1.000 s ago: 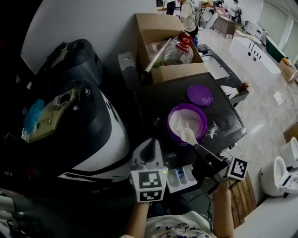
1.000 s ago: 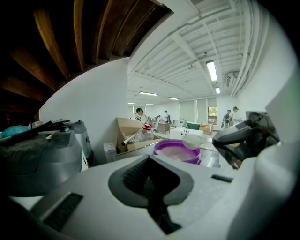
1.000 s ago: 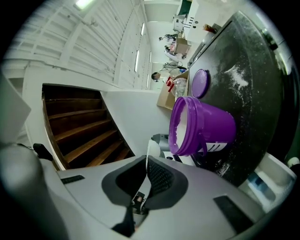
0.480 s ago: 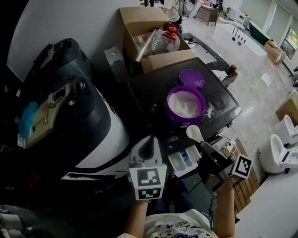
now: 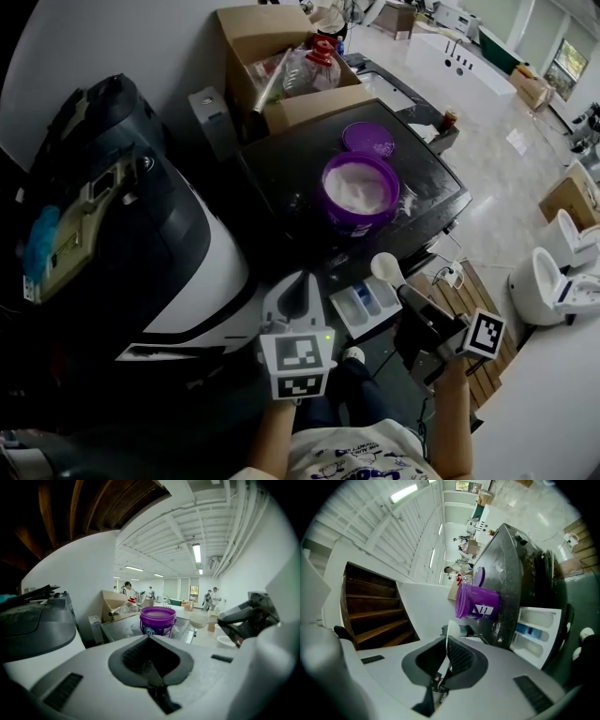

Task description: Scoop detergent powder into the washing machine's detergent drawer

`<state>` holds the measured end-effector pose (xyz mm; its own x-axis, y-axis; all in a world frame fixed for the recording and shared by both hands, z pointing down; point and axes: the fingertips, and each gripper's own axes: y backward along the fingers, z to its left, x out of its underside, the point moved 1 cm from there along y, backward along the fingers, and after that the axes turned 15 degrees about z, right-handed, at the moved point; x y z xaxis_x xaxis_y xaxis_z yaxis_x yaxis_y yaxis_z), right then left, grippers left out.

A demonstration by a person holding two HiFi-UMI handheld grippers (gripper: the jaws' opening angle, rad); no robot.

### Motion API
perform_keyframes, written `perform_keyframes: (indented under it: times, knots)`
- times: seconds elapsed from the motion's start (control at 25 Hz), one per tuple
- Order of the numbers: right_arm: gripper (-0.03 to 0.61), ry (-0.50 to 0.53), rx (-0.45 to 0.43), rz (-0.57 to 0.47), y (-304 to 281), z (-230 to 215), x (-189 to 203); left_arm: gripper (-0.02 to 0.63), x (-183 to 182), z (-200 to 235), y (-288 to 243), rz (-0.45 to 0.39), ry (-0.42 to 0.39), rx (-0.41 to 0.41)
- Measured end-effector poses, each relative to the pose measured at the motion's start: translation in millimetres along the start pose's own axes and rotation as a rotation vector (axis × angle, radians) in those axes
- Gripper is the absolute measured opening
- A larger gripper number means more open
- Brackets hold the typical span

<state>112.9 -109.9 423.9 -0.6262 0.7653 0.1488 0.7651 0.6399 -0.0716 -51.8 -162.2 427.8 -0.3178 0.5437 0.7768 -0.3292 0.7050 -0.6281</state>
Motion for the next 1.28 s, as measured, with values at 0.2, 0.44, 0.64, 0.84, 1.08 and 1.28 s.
perform_keyframes:
  times: [0.2,0.44,0.64,0.84,1.08,1.28]
  knots:
    - [0.02,-0.002,0.033,0.0,12,-9,6,0.002,11,-9,2,0.016,0.005,0.009]
    - [0.02,-0.005,0.076,0.031,25,-27,10,0.002,28,-20,3,0.046,0.031,-0.011]
    - [0.02,-0.024,0.102,0.067,37,-45,10,0.002,39,-32,4,0.063,0.067,-0.044]
    - [0.02,-0.013,0.137,0.102,47,-59,7,0.002,49,-43,7,0.082,0.09,-0.078]
    - [0.02,0.014,0.191,0.125,53,-78,1,0.002,56,-54,5,0.1,0.096,-0.095]
    - [0.02,0.07,0.285,0.148,56,-97,-6,0.002,60,-61,0,0.113,0.103,-0.095]
